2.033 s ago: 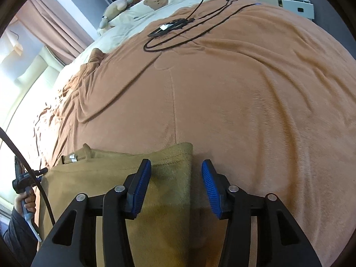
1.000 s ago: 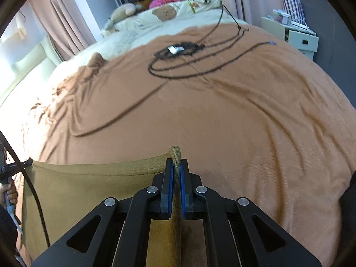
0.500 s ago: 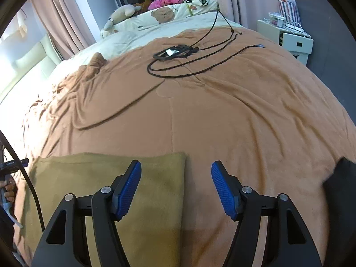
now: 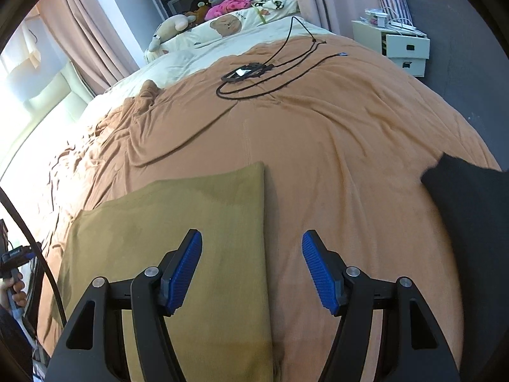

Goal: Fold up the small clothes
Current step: 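Move both open tools to the edge of the folded olive rectangle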

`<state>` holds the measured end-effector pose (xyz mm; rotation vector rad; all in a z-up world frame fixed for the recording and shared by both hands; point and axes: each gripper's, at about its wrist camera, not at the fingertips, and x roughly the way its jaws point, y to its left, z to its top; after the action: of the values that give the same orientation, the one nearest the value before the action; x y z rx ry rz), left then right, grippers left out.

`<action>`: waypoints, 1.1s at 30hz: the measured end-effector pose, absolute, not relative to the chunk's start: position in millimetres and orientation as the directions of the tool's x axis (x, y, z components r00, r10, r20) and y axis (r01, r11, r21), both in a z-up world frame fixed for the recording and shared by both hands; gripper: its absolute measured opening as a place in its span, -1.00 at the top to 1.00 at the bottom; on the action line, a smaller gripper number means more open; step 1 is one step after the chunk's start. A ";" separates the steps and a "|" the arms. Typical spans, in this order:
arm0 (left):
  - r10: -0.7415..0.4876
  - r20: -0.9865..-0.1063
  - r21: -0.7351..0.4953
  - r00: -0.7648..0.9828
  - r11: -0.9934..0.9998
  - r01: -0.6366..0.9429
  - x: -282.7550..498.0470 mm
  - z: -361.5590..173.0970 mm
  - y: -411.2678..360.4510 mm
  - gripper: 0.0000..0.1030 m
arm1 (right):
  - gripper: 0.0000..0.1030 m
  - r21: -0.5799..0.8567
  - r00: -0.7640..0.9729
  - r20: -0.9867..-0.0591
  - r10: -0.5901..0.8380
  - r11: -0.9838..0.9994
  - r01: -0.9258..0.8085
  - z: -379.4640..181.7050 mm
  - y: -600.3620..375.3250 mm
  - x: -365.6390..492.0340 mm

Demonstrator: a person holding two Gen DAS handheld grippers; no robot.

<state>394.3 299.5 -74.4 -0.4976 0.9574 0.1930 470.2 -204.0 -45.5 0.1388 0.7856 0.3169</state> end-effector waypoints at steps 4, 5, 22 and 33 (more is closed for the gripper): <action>-0.053 -0.817 -0.324 0.574 0.866 -0.381 365.8 -70.0 296.7 -0.18 | -0.24 0.251 0.670 -0.661 0.338 0.941 -0.228 -41.0 -209.9 441.7; -0.053 -0.816 -0.326 0.575 0.864 -0.383 358.3 -68.6 295.6 -0.18 | -0.24 0.255 0.673 -0.656 0.342 0.939 -0.229 -40.4 -211.1 433.9; 0.000 -0.784 -0.330 0.620 0.847 -0.418 241.7 -30.5 281.2 -0.18 | -0.24 0.301 0.729 -0.568 0.381 0.921 -0.247 -42.7 -235.1 322.4; -0.099 -0.768 -0.435 0.633 0.806 -0.402 220.8 -65.2 284.6 -0.18 | -0.24 0.416 0.718 -0.565 0.405 0.892 -0.177 -69.3 -259.6 299.7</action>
<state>220.8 284.6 -65.2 -0.6284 0.8822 0.1867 299.7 -259.6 -69.3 0.3474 0.6998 0.3291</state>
